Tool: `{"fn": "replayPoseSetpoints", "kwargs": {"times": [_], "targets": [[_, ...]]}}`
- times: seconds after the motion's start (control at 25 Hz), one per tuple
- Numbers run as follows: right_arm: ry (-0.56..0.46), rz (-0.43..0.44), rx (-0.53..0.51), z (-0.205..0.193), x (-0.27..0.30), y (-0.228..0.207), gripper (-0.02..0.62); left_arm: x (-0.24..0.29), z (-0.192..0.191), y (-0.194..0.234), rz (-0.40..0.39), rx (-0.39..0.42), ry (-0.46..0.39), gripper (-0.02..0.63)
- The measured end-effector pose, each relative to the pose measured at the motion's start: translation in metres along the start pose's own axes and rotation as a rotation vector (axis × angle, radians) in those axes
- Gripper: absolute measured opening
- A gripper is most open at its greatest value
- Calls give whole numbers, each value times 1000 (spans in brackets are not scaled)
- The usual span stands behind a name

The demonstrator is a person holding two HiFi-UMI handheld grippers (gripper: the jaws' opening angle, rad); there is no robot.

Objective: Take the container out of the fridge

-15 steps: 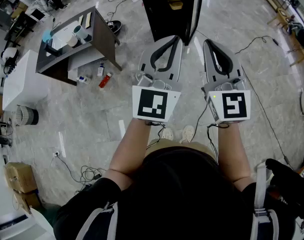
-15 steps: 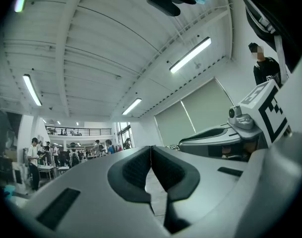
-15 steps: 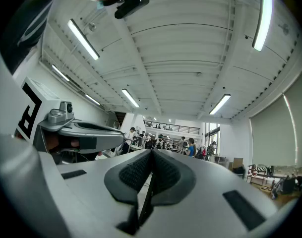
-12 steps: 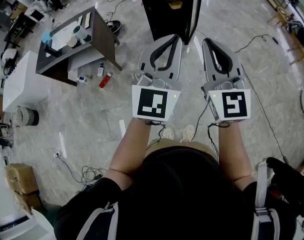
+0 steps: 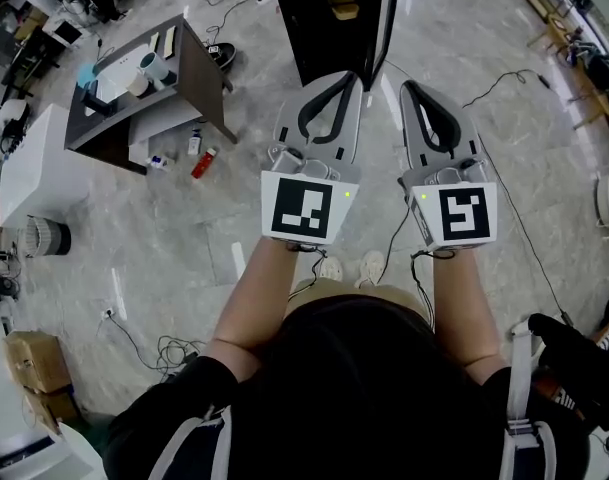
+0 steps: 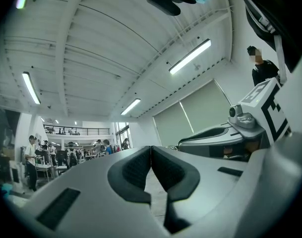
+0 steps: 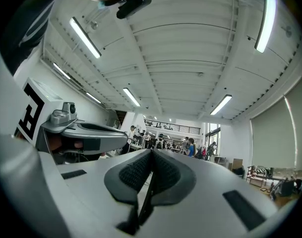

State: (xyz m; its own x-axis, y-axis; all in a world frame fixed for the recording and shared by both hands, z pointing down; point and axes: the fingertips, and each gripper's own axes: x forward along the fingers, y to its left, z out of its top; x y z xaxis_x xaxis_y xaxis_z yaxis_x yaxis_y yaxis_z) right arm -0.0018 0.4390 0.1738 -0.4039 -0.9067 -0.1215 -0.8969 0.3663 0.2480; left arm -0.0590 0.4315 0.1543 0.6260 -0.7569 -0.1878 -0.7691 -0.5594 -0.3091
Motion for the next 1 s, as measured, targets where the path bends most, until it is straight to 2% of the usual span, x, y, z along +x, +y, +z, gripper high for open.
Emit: {"fn": "replayPoseSetpoints", "kwargs": {"times": [0.36, 0.76, 1.0], "targets": [[-14, -19, 7, 6, 3, 17, 37, -14, 0, 14, -11, -5, -21, 26], [-21, -65, 2, 13, 5, 46, 37, -36, -4, 24, -65, 3, -35, 26], [-15, -71, 1, 13, 2, 67, 37, -56, -7, 37, -57, -7, -41, 26]]}}
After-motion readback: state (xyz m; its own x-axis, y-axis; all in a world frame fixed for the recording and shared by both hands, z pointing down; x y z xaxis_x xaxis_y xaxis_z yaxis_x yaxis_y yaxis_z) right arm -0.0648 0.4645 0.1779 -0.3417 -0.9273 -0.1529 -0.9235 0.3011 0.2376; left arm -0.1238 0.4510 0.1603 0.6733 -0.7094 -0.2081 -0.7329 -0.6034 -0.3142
